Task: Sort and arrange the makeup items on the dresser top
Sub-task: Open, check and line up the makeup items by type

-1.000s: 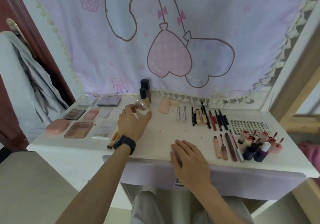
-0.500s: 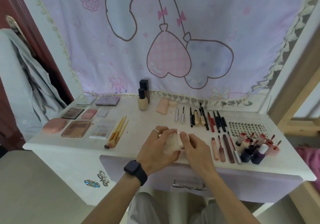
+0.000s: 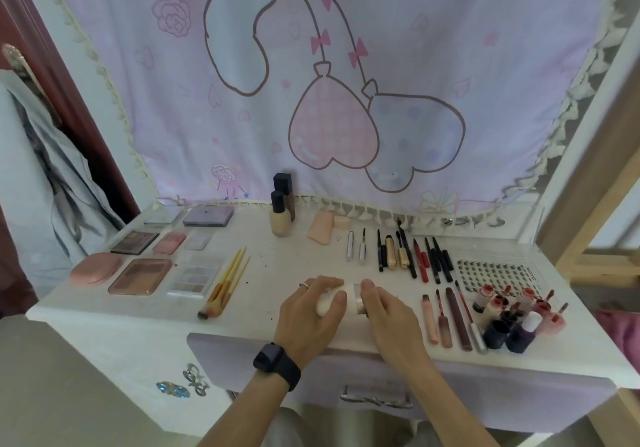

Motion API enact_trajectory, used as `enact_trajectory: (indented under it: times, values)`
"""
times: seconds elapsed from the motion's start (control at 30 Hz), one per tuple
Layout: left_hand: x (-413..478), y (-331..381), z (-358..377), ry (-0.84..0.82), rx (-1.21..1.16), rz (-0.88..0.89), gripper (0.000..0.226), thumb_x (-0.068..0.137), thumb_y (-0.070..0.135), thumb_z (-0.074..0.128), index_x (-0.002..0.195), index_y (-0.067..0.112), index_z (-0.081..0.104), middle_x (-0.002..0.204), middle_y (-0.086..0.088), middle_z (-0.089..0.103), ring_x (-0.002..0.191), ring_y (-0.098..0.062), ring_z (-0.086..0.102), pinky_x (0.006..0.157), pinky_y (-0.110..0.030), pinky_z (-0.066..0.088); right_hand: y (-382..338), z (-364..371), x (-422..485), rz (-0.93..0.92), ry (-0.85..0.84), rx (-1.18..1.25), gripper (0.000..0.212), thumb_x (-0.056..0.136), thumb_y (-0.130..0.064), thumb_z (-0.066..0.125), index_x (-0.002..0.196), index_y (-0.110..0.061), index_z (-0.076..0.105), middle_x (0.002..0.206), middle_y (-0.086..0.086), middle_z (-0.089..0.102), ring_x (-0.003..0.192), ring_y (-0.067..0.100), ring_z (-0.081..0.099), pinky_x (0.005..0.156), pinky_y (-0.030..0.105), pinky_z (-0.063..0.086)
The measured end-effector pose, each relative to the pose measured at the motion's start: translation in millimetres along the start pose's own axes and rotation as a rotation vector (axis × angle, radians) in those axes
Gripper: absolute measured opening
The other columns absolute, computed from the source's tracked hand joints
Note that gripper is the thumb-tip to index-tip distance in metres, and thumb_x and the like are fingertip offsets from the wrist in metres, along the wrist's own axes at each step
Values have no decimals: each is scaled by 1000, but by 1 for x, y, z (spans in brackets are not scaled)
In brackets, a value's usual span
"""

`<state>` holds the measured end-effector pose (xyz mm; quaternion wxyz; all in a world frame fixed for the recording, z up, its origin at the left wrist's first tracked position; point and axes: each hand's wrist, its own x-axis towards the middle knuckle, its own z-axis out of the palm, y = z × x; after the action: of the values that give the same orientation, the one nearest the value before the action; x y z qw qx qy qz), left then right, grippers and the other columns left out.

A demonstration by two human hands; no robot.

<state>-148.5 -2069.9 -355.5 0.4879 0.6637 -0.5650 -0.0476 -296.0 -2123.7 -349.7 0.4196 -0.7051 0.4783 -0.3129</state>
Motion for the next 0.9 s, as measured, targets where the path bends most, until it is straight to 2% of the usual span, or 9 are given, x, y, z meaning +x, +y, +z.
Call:
enact_trajectory:
  times: [0.2, 0.33, 0.43, 0.53, 0.6, 0.67, 0.77, 0.87, 0.9]
  values:
    - [2, -10, 1, 5, -20, -87, 25, 90, 51, 37, 94, 39, 59, 73, 9, 65, 72, -6, 58, 56, -17, 41, 2, 4, 2, -42, -8, -142, 52, 97, -68, 23, 70, -32, 49, 64, -23, 58, 61, -3, 53, 59, 30, 38]
    - [8, -13, 1, -19, -83, -194, 36, 88, 51, 30, 79, 33, 60, 68, 8, 65, 63, -8, 60, 49, -17, 43, 12, 5, -3, -182, -19, -198, 53, 89, -80, 17, 85, -39, 49, 69, -13, 60, 64, 2, 57, 54, 22, 41]
    - [11, -12, 1, 0, -153, -241, 42, 86, 51, 30, 71, 28, 62, 63, 7, 65, 57, -6, 59, 48, -14, 41, 17, 3, -7, -306, -38, -117, 40, 93, -79, 25, 102, -49, 50, 74, -10, 61, 54, 9, 52, 48, 19, 38]
    - [9, -13, 2, 24, -166, -218, 47, 89, 51, 30, 66, 27, 63, 61, 7, 65, 56, -5, 59, 48, -13, 40, 15, -1, -7, -258, -77, 8, 44, 88, -81, 35, 114, -52, 53, 70, -10, 63, 52, 5, 50, 49, 20, 38]
    - [8, -14, 2, 30, -153, -202, 50, 90, 53, 29, 69, 26, 64, 64, 8, 66, 58, -4, 60, 50, -12, 41, 11, -3, -8, -212, -107, 71, 46, 86, -81, 37, 118, -54, 55, 78, -10, 69, 57, 3, 55, 53, 20, 42]
    - [9, -14, 2, 30, -148, -195, 51, 90, 54, 28, 71, 25, 65, 66, 9, 66, 60, -4, 61, 51, -12, 42, 10, -4, -9, -207, -109, 118, 40, 92, -76, 36, 118, -54, 58, 86, -13, 71, 61, 4, 58, 56, 20, 46]
    - [8, -15, 3, 28, -119, -185, 50, 90, 55, 27, 71, 27, 64, 64, 6, 65, 60, -6, 61, 50, -15, 42, 8, -5, -9, -196, -96, 159, 22, 99, -53, 48, 119, -56, 57, 95, -16, 70, 67, 8, 65, 61, 22, 51]
    - [9, -15, 2, 33, -111, -191, 50, 89, 56, 28, 71, 26, 64, 63, 5, 65, 60, -6, 61, 49, -16, 43, 10, -9, -9, -182, -120, 213, 46, 99, -31, 62, 134, -56, 44, 109, -17, 70, 79, 13, 70, 71, 23, 55]
    - [9, -15, 2, 28, -117, -198, 50, 88, 56, 28, 71, 26, 64, 63, 6, 65, 61, -6, 61, 49, -16, 43, 10, -11, -9, -178, -130, 217, 49, 99, -28, 63, 134, -57, 46, 110, -16, 70, 82, 13, 70, 74, 21, 55]
